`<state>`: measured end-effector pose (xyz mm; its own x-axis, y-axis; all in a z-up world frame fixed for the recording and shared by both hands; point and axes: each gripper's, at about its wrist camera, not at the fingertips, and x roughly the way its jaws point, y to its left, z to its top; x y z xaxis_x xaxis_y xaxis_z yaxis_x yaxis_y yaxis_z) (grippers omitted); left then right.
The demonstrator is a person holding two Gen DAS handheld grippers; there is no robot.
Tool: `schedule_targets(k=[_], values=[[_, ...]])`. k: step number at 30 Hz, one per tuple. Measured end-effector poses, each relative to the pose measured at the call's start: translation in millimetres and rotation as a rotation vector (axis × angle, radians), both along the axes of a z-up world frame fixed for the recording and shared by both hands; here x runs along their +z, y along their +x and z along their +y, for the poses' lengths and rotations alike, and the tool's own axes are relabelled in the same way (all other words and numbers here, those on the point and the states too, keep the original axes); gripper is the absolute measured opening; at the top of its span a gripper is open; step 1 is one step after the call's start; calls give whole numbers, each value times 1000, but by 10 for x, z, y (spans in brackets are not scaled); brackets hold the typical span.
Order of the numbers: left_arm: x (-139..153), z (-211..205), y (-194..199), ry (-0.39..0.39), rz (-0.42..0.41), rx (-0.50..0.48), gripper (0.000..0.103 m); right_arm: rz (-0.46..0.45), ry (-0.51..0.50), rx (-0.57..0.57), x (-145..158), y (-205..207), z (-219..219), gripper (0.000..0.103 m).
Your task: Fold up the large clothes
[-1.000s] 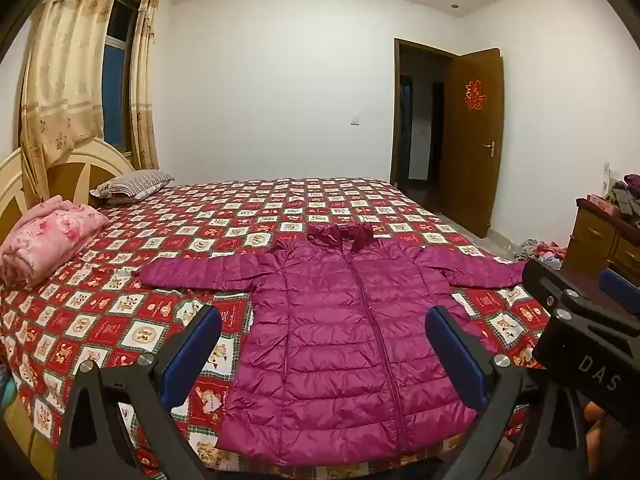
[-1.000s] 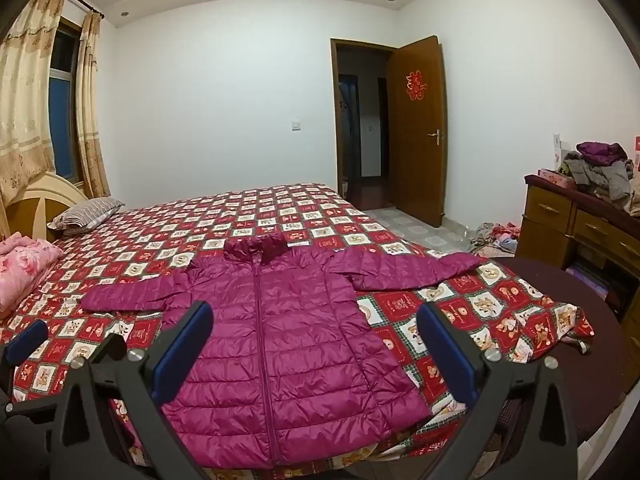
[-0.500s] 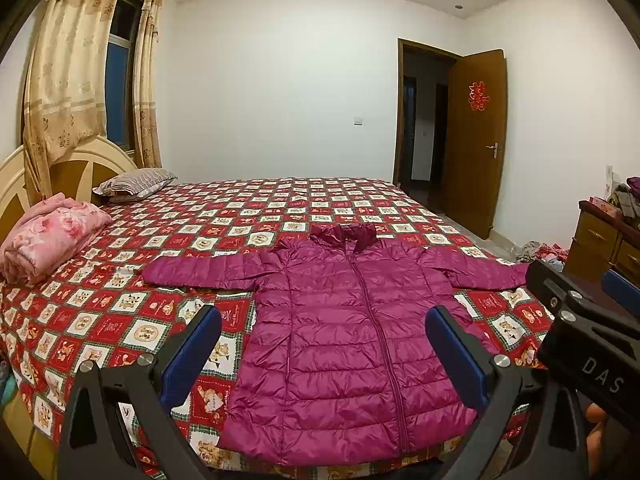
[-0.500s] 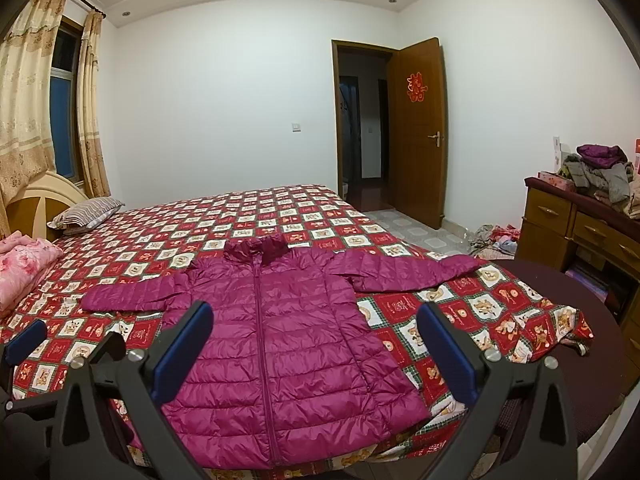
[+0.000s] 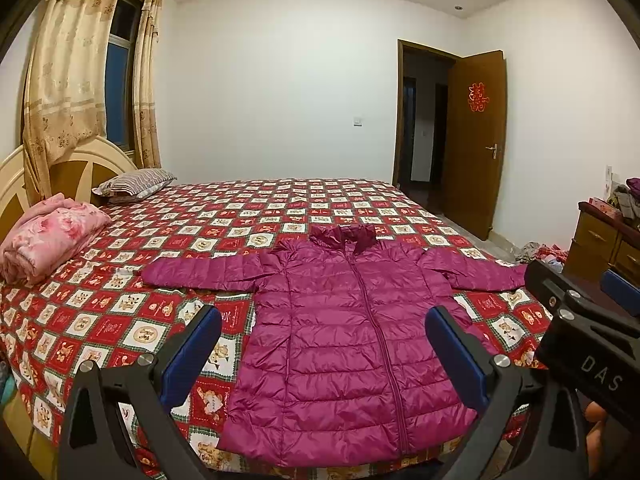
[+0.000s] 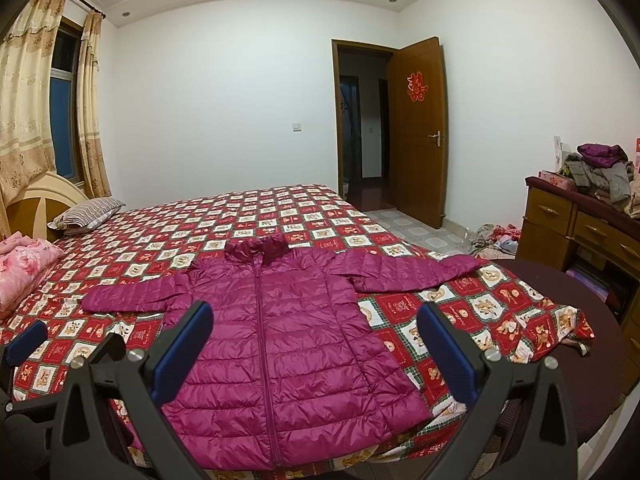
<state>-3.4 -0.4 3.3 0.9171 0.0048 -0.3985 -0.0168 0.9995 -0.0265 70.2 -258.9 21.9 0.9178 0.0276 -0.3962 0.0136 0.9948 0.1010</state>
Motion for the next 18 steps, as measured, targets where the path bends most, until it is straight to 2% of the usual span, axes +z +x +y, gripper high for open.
schedule_targets(k=[18], values=[[-4, 3, 12, -3, 5, -2, 102, 3, -1, -1, 9, 20, 12, 103]])
